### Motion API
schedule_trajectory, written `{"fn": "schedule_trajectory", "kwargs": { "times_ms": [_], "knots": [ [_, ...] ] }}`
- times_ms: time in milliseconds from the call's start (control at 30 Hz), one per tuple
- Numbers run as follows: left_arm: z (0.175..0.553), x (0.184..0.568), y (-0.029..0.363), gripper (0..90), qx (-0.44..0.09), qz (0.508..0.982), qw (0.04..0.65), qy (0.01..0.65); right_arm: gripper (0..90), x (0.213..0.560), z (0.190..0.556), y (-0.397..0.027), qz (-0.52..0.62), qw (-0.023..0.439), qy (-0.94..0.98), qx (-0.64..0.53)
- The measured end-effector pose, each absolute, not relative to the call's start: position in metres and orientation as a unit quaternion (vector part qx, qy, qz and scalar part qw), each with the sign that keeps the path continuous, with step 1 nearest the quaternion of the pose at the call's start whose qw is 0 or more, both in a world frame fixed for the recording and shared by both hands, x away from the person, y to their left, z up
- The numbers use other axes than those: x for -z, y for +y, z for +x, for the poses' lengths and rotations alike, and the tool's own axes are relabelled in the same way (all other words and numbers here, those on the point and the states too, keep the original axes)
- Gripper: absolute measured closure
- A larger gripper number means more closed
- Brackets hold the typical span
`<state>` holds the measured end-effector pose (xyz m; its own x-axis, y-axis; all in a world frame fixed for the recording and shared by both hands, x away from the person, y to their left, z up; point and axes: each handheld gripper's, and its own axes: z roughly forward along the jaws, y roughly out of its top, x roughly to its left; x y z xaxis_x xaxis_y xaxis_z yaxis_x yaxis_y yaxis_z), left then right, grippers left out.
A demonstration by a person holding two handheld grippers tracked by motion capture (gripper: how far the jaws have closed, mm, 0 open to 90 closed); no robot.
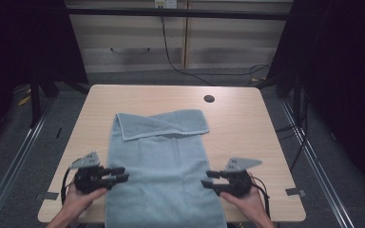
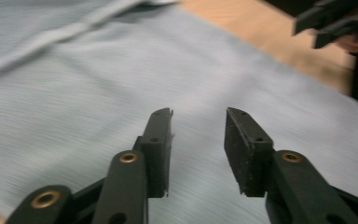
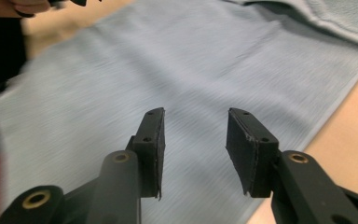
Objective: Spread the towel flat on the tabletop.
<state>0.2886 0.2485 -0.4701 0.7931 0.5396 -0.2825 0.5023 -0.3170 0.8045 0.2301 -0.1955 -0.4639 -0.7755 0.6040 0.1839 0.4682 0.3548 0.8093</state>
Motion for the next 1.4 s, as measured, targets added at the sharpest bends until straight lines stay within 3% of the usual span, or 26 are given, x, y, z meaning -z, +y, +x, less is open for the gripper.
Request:
{"fn": "schedule_trajectory", "kwargs": {
  "times_ms": [200,333,400,500,733,767,1000,1167,1400],
  "knots": [
    [0.345,0.488,0.238,61.9,-0.046,0.806,0.465,0.363,58.3,0.485,0.307,-0.174,0.354,0.092,0.826,-0.429],
    [0.350,0.506,0.236,63.6,-0.057,0.826,0.422,0.370,60.1,0.499,0.335,-0.162,0.369,0.096,0.829,-0.409],
    [0.346,0.508,0.237,63.7,-0.063,0.824,0.429,0.364,60.2,0.507,0.338,-0.159,0.373,0.097,0.834,-0.395],
    [0.339,0.508,0.235,63.6,-0.071,0.831,0.426,0.351,60.2,0.506,0.332,-0.159,0.370,0.090,0.835,-0.398],
    [0.312,0.508,0.220,63.6,-0.050,0.849,0.428,0.306,60.5,0.503,0.270,-0.181,0.353,0.077,0.845,-0.395],
    [0.299,0.507,0.215,63.6,-0.045,0.856,0.425,0.290,60.5,0.502,0.246,-0.186,0.350,0.071,0.847,-0.392],
    [0.239,0.501,0.207,64.6,-0.025,0.881,0.407,0.241,61.2,0.499,0.175,-0.193,0.340,0.040,0.850,-0.400],
    [0.227,0.498,0.214,65.9,-0.001,0.884,0.404,0.233,59.8,0.493,0.172,-0.193,0.331,0.041,0.852,-0.404],
    [0.264,0.484,0.217,65.3,-0.038,0.860,0.440,0.255,59.3,0.479,0.222,-0.223,0.354,0.106,0.822,-0.432]
  ]
}}
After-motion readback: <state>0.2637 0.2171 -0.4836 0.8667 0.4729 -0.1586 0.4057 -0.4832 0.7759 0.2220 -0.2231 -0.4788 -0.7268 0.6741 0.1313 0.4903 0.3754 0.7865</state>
